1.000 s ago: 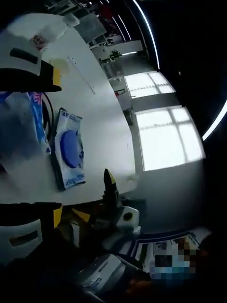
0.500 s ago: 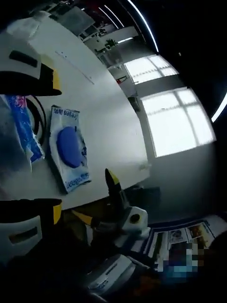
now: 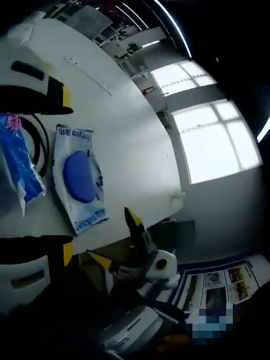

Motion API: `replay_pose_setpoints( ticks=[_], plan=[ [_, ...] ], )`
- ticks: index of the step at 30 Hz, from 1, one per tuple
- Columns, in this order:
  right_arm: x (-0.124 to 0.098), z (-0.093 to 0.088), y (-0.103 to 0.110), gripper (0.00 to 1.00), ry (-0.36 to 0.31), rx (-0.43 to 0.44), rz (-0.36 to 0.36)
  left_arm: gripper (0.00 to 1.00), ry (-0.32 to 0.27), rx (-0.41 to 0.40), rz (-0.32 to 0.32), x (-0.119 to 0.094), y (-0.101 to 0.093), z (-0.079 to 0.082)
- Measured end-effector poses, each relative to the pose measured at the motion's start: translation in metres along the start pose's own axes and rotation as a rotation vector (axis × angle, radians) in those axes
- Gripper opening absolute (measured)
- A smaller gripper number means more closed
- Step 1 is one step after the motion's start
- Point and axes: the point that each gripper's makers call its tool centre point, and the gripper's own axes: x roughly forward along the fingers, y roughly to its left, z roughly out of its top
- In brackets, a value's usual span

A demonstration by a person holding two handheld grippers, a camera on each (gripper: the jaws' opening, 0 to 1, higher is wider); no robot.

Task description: Arrange the tabletop items into an orderly group along one side of the table until the central work area is clear of visible clutter.

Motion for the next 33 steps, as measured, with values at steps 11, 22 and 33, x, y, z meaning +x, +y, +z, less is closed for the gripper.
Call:
replay_pose_setpoints(
  ticks=[11, 22, 33],
  plan=[
    [-0.005, -0.015, -0.008, 0.66, 0.026, 0.04, -0.006, 0.86, 0.06, -0.039, 0.002, 0.014, 0.011, -0.011],
    [-0.009, -0.024, -0.024, 0.55, 0.046, 0.027, -0.026, 0.8, 0.126, -0.134, -0.036, 0.034, 0.018, -0.023],
    [-0.008, -0.034, -0.031, 0.42, 0.048, 0.078, 0.026, 0.68, 0.171, -0.288, -0.055, 0.05, 0.031, -0.032]
  ],
)
